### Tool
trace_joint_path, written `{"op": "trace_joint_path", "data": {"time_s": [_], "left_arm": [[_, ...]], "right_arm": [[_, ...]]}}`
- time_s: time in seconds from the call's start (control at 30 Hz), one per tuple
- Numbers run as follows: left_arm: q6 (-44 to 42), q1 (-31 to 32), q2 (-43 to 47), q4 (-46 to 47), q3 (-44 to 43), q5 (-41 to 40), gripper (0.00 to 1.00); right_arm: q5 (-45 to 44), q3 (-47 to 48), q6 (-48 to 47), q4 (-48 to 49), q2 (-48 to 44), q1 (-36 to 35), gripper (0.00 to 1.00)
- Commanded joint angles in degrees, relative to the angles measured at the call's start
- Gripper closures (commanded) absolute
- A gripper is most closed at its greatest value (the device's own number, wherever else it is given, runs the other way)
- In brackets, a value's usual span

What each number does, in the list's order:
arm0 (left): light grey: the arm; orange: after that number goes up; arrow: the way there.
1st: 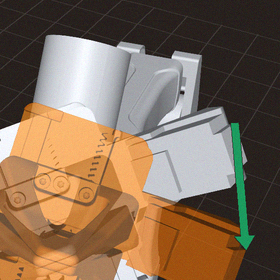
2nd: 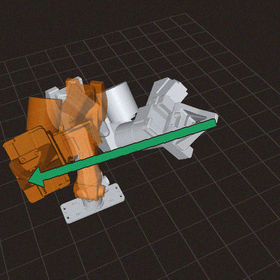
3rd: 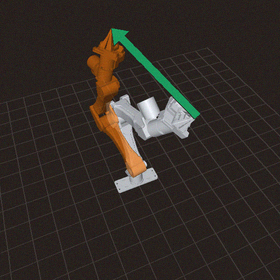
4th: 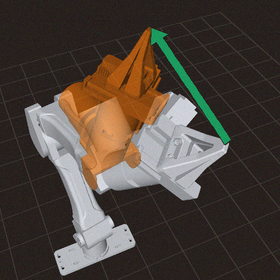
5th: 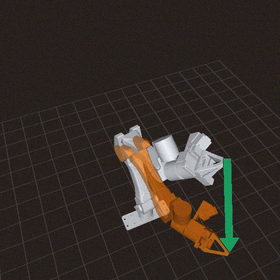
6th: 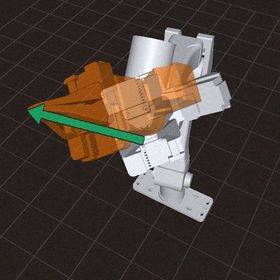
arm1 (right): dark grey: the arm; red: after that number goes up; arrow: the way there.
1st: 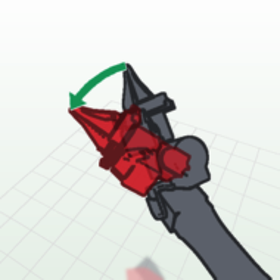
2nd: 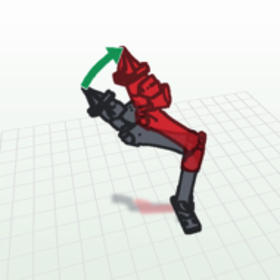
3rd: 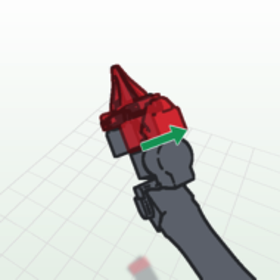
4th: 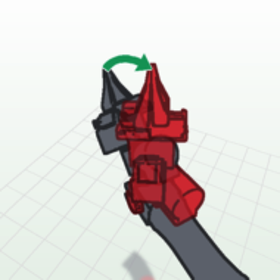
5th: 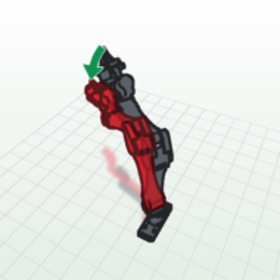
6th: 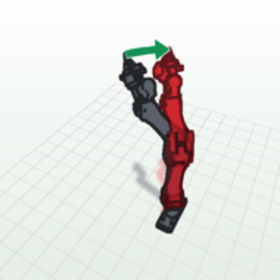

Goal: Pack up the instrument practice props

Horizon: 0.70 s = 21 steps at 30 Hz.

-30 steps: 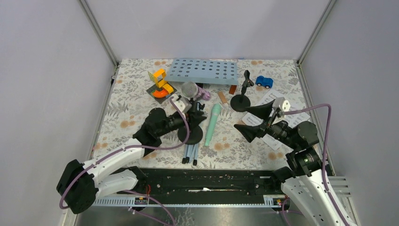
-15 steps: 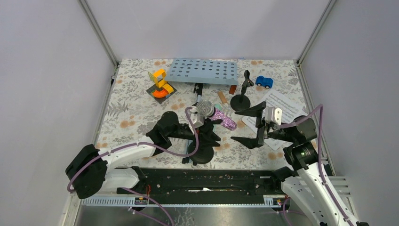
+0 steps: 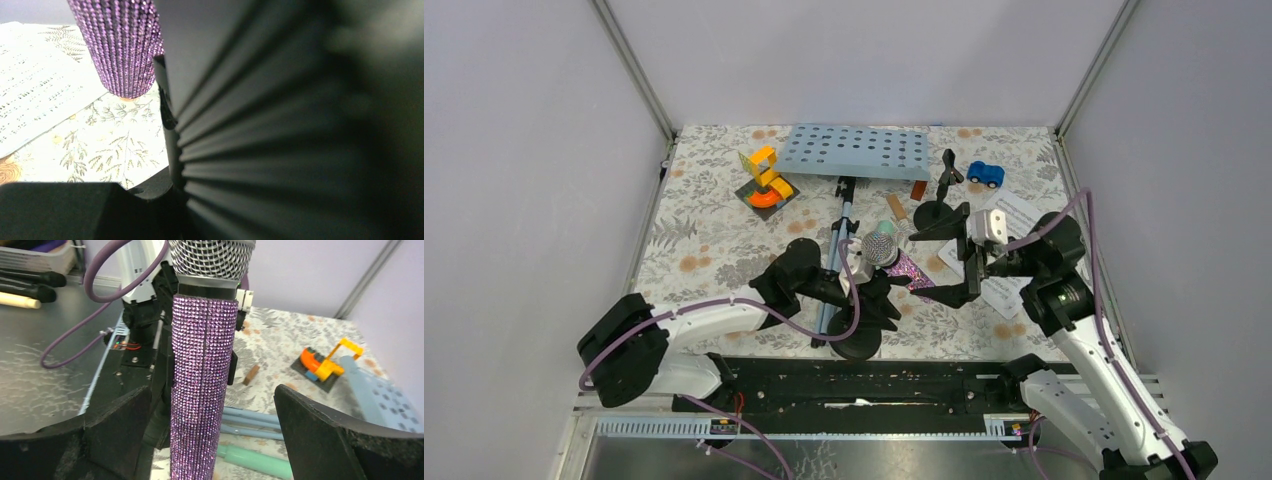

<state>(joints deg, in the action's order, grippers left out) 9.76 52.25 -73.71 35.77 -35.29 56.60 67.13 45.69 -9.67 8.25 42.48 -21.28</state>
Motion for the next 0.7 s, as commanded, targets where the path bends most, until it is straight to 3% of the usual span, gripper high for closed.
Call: {"op": "trace_joint_path", "data": {"time_s": [0.0,0.33,0.47,0.6,0.67], "left_arm": [[-3.36,0.54,-0.33,4.75,-4.85,2.79,1.00],[-6.81,0.85,-4.19,0.96,-7.95,4.80,1.00],[-7.50,0.91,-4.51,0.82,-7.91,4.70,1.00],[-7.99,0.85,-4.10,0.81,-7.34,4.04,1.00],[-8.09,0.88,-3.64,0.79,-6.83,2.29,0.80]], "right_arm": [[4.04,1.57,3.12,-0.69,1.40,-1.56,0.00],[0.29,1.47,7.89,0.88,5.61,-6.38,0.04],[0.41,0.93,8.19,0.88,5.49,-7.42,0.34],[0.08,-0.09,8.21,0.68,4.55,-7.38,0.73],[-0.56,-0.48,7.99,0.35,3.70,-7.44,0.83]]}}
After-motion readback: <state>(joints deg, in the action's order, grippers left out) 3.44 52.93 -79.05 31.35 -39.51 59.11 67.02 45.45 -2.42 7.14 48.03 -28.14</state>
